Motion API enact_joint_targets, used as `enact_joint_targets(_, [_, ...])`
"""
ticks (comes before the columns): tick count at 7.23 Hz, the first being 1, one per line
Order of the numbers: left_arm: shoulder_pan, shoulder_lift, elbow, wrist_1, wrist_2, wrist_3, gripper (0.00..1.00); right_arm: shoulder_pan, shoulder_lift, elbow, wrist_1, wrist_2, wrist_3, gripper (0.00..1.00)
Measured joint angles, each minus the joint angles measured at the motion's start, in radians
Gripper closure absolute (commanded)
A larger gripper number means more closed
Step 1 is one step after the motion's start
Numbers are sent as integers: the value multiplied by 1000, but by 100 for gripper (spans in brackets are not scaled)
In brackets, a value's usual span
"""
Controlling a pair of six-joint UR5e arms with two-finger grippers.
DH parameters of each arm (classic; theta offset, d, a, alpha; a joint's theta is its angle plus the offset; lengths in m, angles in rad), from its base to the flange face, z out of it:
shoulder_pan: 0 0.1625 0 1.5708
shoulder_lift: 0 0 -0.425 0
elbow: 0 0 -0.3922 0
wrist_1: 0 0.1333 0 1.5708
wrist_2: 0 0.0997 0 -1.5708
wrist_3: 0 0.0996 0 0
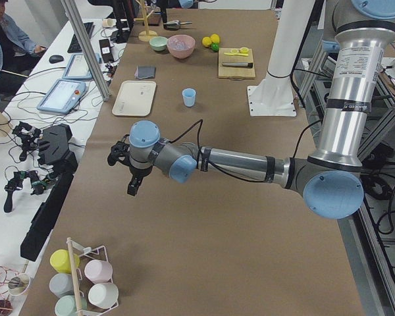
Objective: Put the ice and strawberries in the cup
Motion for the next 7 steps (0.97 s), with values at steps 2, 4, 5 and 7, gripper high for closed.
enact_joint_targets(2, [0,2,5,2,0,-2,2,-49,24,50,-62,-5,24,2])
enact_joint_targets(4, [-3,6,4,8,-6,-3,2,-67,-15,104,-63,-7,23,1])
enact_joint_targets(5, [-7,6,3,12,-6,-3,2,-63,-34,143,-67,-4,21,2])
enact_joint_targets(7, [-7,-11,2,11,-7,-3,2,-42,-59,199,-87,4,22,2])
